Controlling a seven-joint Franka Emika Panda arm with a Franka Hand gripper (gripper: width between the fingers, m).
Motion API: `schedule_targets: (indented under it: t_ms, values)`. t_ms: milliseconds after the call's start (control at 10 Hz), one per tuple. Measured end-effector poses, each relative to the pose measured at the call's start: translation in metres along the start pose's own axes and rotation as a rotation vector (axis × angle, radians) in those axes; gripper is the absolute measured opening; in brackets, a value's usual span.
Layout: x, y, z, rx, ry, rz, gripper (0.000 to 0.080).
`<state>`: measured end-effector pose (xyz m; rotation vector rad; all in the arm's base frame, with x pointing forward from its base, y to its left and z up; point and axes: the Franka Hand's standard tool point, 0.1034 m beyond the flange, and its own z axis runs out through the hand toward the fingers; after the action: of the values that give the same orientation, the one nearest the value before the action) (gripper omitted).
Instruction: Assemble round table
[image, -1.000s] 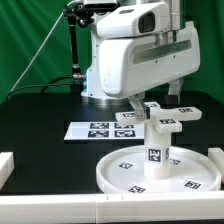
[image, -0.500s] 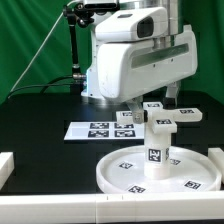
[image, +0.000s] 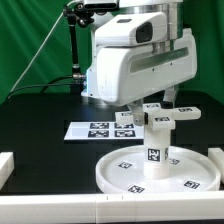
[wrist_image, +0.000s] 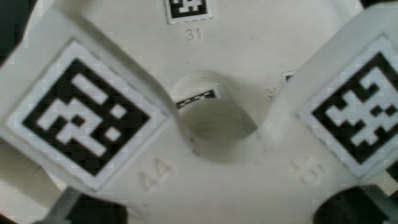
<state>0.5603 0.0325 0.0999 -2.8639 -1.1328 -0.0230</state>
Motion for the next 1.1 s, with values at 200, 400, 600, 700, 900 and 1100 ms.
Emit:
schedule_targets:
  t_ms: [200,400,600,700,900,1100]
  values:
    - [-0.0002,0.0003,0.0,0.0,0.0,0.001,0.0443]
    - [-0.0004,0.0004,0.0002,0.004,0.004,0.073,0.0443]
    - [-0.0018,0.0019,0.0005,0.026,0.025,0.349,0.0443]
    - [-0.0018,0.0021,0.0006,0.035,0.041,0.462,0.0443]
    - [-0.0018,0.0021,0.0007,0.039,0.047,0.62,0.0445]
    - [-0.0018,0.0019,0.0011,0.043,0.044,0.748,0.0445]
